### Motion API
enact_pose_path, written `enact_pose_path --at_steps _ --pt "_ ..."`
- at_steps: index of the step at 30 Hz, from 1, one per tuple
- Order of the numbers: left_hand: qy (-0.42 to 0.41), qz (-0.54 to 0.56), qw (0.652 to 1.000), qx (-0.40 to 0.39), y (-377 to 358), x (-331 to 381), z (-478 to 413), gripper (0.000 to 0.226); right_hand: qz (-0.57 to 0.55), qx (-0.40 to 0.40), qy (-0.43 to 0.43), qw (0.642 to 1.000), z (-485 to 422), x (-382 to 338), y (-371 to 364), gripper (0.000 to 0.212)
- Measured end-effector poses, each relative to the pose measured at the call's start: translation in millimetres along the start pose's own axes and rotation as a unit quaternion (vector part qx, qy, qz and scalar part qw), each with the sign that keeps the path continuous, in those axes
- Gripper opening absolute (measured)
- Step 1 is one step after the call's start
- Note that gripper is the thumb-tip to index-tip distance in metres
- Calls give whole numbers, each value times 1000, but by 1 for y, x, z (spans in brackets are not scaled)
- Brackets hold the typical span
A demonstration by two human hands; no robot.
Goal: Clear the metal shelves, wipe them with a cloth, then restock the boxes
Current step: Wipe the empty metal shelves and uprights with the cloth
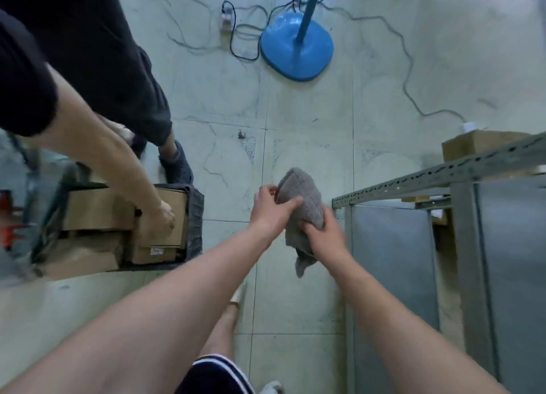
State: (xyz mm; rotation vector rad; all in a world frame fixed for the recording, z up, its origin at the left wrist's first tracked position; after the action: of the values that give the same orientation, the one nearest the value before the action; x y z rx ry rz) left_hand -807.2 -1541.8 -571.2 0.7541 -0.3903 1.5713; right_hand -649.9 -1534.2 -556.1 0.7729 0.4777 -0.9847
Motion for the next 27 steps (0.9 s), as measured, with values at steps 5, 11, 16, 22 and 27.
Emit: enact_pose_path --at_steps 5,11,16,22,27 --pt "-122 6 993 7 91 162 57 64 -3 -2 110 994 54 -172 16 36" --pt "-239 -34 967 -82 120 301 115 23 -33 40 254 966 98 -285 70 40" --pt "-335 -87 935 -81 100 375 114 30 -77 59 311 945 69 -335 115 56" --pt "-357 -91 929 -44 78 472 70 26 -39 48 365 929 0 -406 172 67" --pt "-433 -219 873 -54 51 549 57 20 -4 22 388 921 -36 -451 233 76"
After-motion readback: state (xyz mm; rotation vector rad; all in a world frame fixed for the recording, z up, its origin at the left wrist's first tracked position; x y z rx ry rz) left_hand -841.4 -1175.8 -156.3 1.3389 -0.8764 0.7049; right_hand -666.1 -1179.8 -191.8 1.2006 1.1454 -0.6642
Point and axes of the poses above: each hand's wrist, its own z-axis away from the middle knuckle, its own y-axis out of the back of the hand, x = y × z, the point moved 7 cm from there along -z, towards the middle knuckle, and after that the axes turned 3 degrees about -z, right-handed, at the moved point
